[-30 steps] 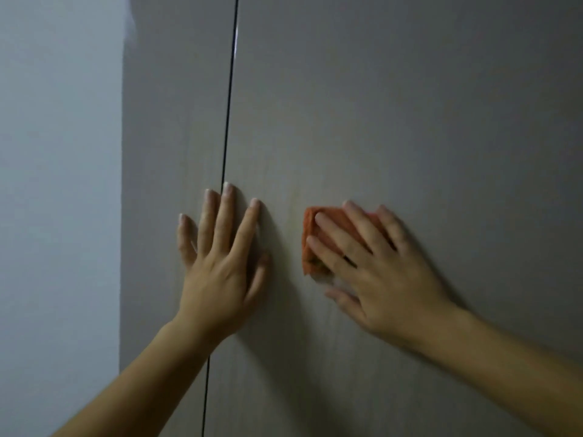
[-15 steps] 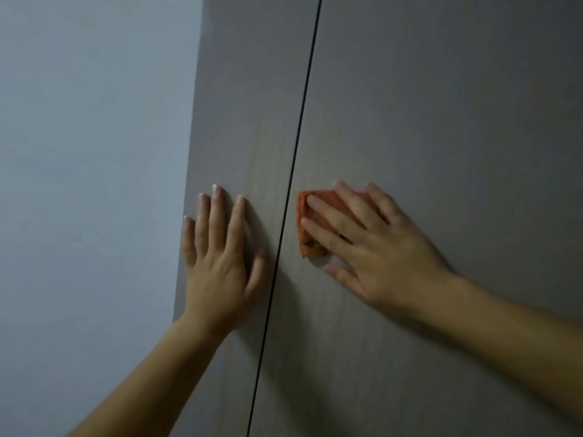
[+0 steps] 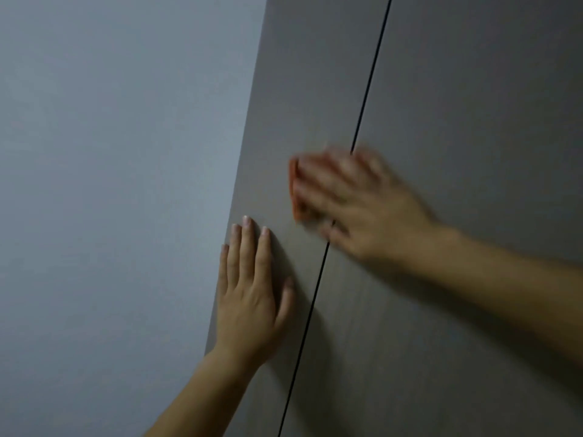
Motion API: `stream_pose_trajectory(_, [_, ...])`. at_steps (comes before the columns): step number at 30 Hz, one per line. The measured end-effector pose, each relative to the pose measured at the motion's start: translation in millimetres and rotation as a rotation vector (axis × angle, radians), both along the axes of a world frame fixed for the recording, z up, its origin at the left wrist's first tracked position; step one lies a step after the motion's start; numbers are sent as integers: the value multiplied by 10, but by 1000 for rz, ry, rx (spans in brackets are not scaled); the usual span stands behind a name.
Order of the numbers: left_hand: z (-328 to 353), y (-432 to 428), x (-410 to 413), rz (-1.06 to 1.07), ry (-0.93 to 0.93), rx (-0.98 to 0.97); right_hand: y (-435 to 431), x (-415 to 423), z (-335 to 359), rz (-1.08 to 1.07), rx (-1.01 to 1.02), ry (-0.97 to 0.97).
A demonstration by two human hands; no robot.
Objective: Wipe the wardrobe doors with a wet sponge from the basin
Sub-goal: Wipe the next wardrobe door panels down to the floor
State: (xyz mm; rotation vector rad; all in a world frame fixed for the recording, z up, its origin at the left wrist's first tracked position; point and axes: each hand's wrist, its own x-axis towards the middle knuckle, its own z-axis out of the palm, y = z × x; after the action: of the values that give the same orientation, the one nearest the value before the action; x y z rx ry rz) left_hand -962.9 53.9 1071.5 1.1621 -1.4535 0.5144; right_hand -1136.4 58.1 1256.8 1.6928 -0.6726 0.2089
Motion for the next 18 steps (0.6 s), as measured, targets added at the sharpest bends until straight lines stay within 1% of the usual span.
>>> stream_pose_trajectory(3, [7, 18, -3, -20, 23, 8, -71, 362, 850, -51, -75, -280])
stream_pose_trajectory(4, [0, 21, 7, -25, 23, 1, -76, 456, 1036, -57, -86, -347])
stream_pose_trajectory(5, [-9, 22, 23, -26, 19, -6, -82, 531, 1121, -60, -93, -370])
stream_pose_trajectory(6, [-17, 19, 40, -24, 10, -11, -84, 591, 1113, -64, -90, -348])
stream_pose_trajectory(8, [-49, 9, 59, -20, 1, -22, -107, 614, 890, -38, -61, -215])
stream_pose_trajectory(12, [-312, 34, 16, -22, 50, 2, -90, 306, -165, 51, 26, 118])
stream_pose_trajectory(14, [-510, 65, -31, -19, 70, 45, -59, 101, -562, 34, 63, 240])
stream_pose_trajectory(16, [-667, 80, -88, -18, 77, 68, -77, 54, -566, 14, 82, 295])
stream_pose_trajectory(17, [-707, 81, -116, -22, 82, 71, -89, 124, -456, 19, 73, 275])
stream_pose_trajectory(18, [-725, 75, -139, -27, 94, 73, -98, 240, -314, 23, 58, 215])
